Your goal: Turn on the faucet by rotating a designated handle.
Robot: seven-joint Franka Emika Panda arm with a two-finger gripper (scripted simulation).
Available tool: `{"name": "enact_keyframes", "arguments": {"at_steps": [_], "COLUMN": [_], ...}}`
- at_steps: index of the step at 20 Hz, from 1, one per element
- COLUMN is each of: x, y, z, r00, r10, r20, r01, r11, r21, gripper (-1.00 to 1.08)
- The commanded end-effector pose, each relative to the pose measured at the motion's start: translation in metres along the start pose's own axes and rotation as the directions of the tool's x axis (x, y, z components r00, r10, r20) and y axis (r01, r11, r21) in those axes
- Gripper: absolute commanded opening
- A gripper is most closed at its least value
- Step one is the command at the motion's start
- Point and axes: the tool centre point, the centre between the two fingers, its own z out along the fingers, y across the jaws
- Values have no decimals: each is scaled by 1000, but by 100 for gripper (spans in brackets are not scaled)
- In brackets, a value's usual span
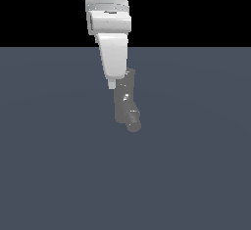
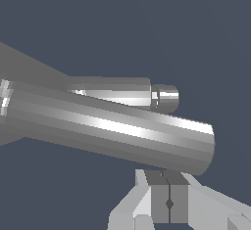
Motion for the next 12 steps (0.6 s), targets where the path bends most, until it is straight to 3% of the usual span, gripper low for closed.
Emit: {"name": "enact_keyframes", "arguments": {"at_steps": [1, 12], "x": [16, 83], "y": [1, 2], "z": [0, 0], "r00": [1000, 1000], "r10": [8, 12], "r20": [0, -1], "r01": [-8, -12], "r11": [1000, 1000], "r21": [0, -1], "gripper": [-100, -100]}}
